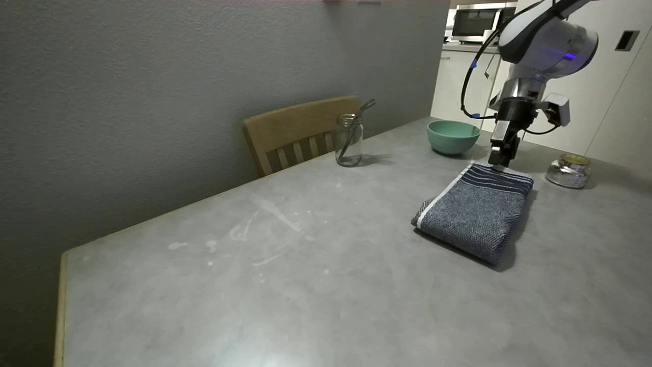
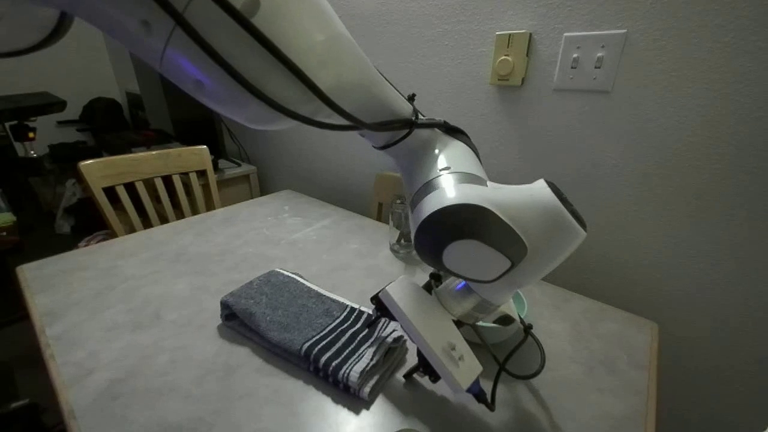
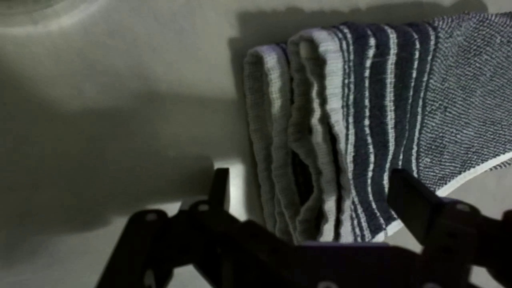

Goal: Unfold the towel once from right to left

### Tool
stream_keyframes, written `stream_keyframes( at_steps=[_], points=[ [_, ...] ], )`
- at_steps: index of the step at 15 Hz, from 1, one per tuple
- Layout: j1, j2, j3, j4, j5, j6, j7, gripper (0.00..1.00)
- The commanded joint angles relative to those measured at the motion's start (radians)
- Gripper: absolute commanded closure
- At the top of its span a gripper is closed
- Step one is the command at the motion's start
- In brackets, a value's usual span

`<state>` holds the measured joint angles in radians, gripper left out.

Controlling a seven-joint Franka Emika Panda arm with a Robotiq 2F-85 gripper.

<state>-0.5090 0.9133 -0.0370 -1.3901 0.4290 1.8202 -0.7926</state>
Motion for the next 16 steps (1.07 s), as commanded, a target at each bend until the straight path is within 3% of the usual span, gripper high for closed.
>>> stream_keyframes(
  at_steps=[1,10,16],
  points=[
    [0.002,-0.025,0.005,0.007,-0.011,-0.002,0.048,0.00],
    [0.012,-0.041,0.034,0.014,-0.005,-0.057,0.083,0.00],
    [0.025,-0.040,0.028,0.023,-0.009,-0.123,0.174,0.00]
  ],
)
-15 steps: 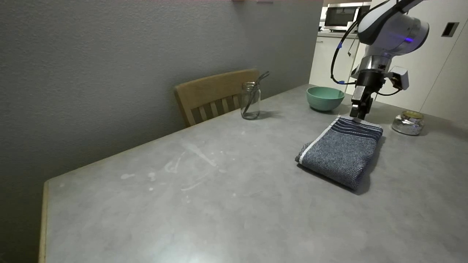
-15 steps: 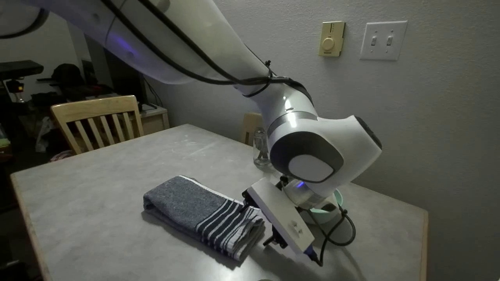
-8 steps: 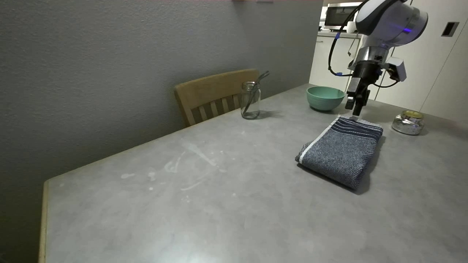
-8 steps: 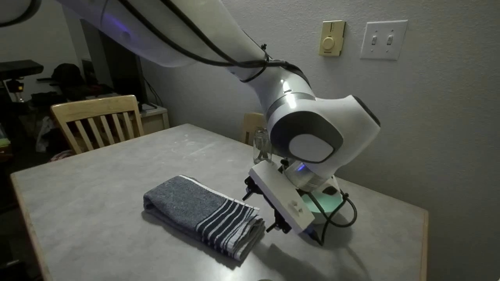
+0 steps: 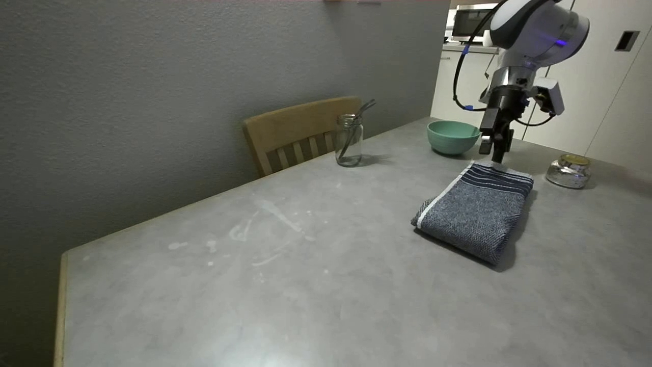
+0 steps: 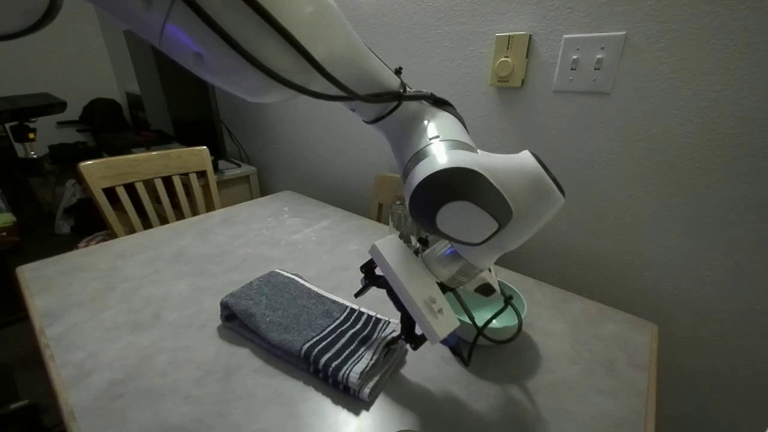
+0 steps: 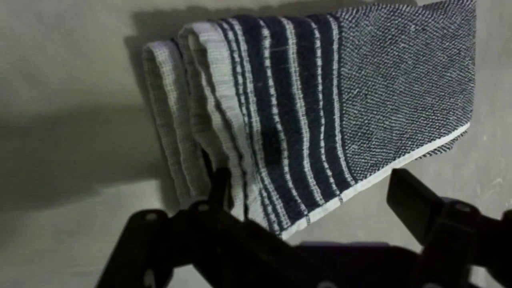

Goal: Unfold the towel once from right to left

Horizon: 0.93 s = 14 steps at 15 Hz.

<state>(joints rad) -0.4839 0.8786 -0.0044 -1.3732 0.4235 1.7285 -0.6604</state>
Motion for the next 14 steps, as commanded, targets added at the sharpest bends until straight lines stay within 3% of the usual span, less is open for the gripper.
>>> stream_keyframes(
  at_steps=[1,14],
  points=[
    [-0.003,-0.003,-0.007,0.007,-0.005,-0.029,0.051,0.00],
    [-0.041,0.005,0.000,0.001,0.030,-0.065,0.065,0.00]
  ],
)
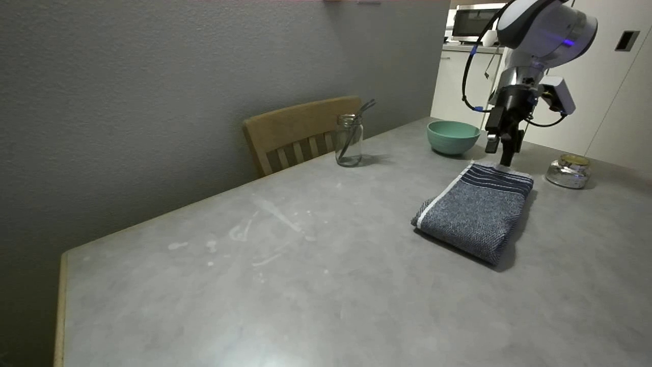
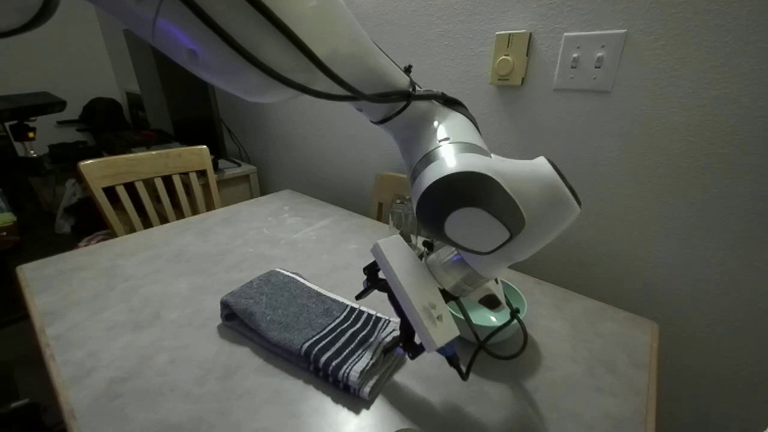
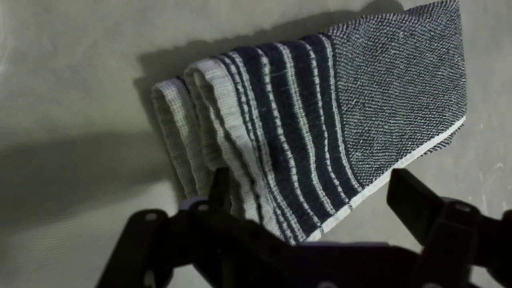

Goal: Unfold the towel once from right to left

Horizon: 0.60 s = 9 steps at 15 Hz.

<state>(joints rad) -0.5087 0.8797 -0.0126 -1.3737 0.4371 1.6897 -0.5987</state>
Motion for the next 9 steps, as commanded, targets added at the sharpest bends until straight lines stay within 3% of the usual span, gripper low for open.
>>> stream_keyframes(
  at_steps=[1,9],
  points=[
    [-0.016,0.005,0.007,0.002,0.019,-0.030,0.005,0.00],
    [-0.017,0.039,0.008,0.017,0.022,-0.045,0.006,0.00]
  ],
)
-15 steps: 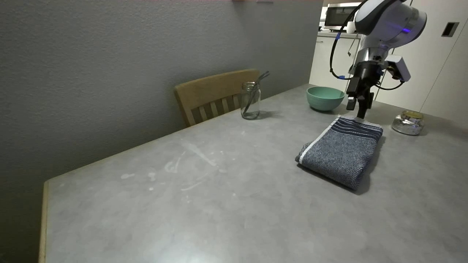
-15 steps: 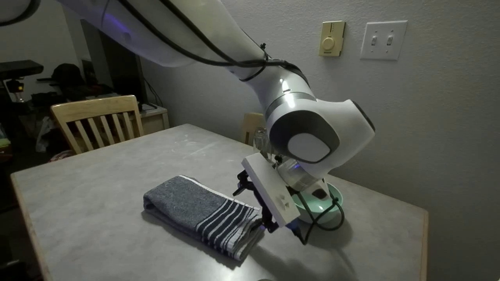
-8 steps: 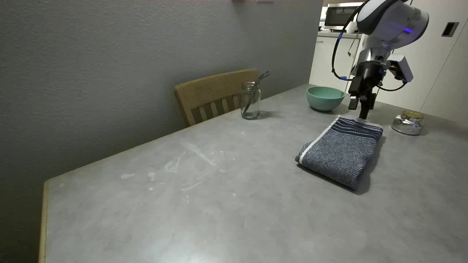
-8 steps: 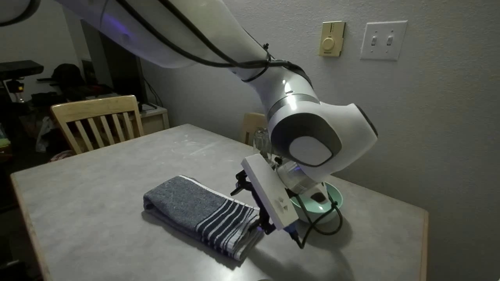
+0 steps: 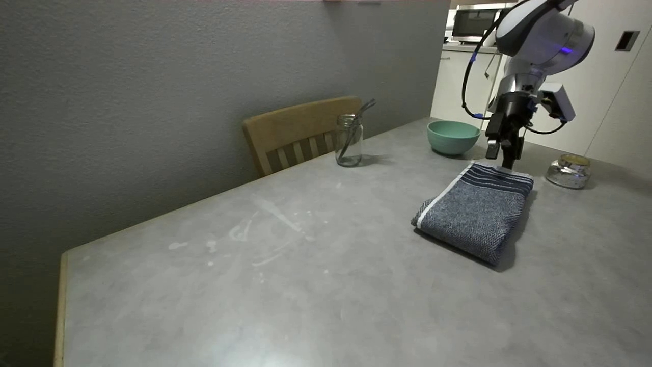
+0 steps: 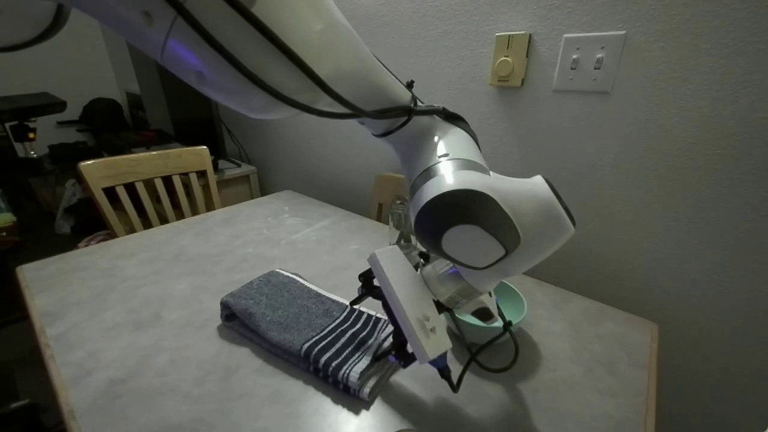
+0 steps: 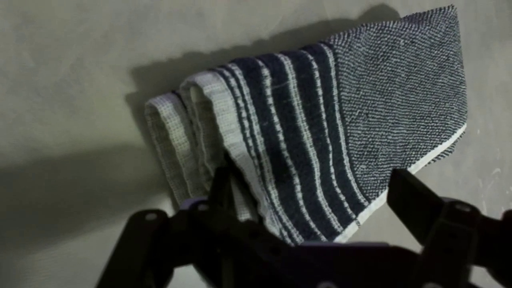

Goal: Unfold the towel once from right to left

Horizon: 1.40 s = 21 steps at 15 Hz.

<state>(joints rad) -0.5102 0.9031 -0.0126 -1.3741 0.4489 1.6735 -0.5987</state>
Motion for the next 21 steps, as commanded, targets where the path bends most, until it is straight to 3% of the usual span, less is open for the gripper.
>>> stream_keyframes(
  at_steps=[1,4,5,6,16,17,21],
  points=[
    [-0.015,0.019,0.007,0.019,0.010,-0.031,0.006,0.00],
    [-0.014,0.021,0.007,0.023,0.006,-0.037,0.005,0.00],
    [-0.013,0.021,0.007,0.023,0.005,-0.039,0.005,0.25],
    [-0.013,0.022,0.006,0.024,0.004,-0.039,0.005,0.26],
    [-0.009,0.018,0.004,0.031,-0.002,-0.046,0.008,0.96],
    [-0.008,0.011,0.005,0.026,-0.001,-0.046,0.005,1.00],
    [0.005,-0.044,0.002,-0.019,-0.003,-0.023,0.008,0.98]
  ],
)
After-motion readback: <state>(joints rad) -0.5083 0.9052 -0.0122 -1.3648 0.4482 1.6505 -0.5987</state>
